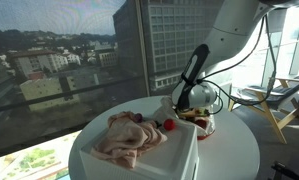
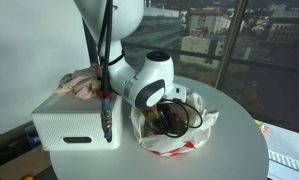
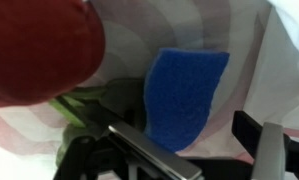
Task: Remove the strawberry, the sponge and the beetroot plushy from the and put them on the basket
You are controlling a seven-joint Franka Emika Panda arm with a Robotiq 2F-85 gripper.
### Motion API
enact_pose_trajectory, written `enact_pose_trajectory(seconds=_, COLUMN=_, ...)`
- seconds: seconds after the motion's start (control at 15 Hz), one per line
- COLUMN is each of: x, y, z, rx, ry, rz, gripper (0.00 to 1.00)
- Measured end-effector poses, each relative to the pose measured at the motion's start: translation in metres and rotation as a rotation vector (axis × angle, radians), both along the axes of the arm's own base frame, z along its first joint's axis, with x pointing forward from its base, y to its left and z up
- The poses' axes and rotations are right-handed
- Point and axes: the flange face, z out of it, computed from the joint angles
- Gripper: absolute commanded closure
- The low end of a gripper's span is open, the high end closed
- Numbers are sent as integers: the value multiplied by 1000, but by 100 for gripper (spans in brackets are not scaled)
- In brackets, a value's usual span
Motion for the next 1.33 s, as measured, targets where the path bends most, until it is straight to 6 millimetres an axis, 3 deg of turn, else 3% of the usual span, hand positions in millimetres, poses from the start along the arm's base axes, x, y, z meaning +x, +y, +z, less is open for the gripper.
enact_pose_trajectory(seconds=0.33, x=2, y=-3, z=-7, rx=-3, ry=-3, rz=-5, gripper=66)
enact_pose_trajectory(seconds=0.73, x=2, y=2, z=-5, rx=-12, ry=-10, rz=11, gripper=86)
enact_pose_trajectory(seconds=1.07, x=-10, y=16, z=7, rx=-59, ry=0, rz=51, gripper=78)
enact_pose_trajectory(seconds=1.33, x=-27, y=24, z=37, rx=-151, ry=-4, rz=85, gripper=80)
